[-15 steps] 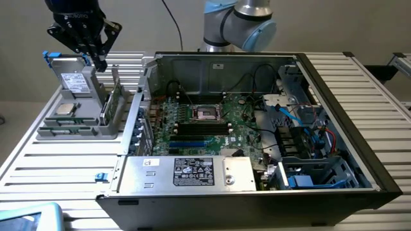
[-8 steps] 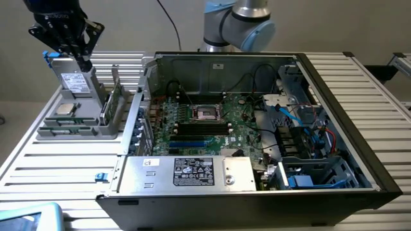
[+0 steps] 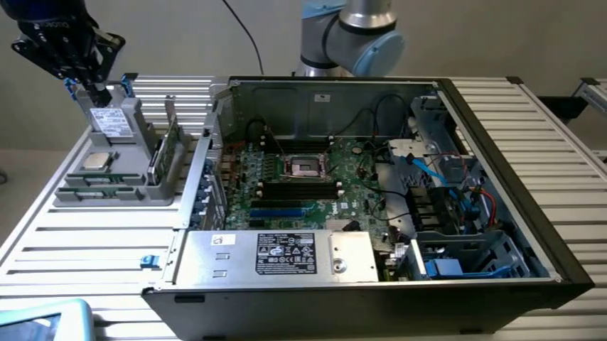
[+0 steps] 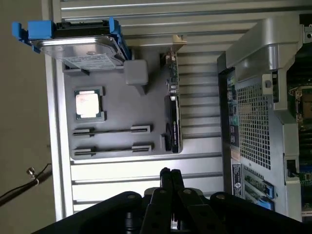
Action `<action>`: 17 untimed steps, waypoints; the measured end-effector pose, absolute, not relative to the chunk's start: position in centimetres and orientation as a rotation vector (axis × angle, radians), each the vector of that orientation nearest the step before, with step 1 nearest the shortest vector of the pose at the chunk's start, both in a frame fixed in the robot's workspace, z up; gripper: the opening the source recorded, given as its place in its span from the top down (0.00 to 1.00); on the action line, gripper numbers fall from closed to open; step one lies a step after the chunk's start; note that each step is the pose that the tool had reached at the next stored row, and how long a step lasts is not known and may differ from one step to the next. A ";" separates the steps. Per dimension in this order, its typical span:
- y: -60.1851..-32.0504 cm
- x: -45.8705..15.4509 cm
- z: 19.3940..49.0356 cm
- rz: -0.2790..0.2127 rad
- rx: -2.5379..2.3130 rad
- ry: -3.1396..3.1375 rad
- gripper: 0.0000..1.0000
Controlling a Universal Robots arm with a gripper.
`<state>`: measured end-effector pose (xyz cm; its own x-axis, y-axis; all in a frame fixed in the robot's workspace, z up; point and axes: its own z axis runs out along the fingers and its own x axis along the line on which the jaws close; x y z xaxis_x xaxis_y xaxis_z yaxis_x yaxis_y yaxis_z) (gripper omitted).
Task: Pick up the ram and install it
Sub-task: 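Reach for the ram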
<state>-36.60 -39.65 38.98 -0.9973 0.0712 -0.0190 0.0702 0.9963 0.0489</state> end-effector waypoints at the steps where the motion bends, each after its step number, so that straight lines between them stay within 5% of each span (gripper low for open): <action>1: -39.6 -37.1 39.0 0.075 0.111 3.118 0.89; 17: -38.0 -42.8 38.6 0.070 0.113 3.151 0.89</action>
<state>-42.79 -38.01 38.56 -0.9974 0.0711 0.0135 0.0717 0.9965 0.0436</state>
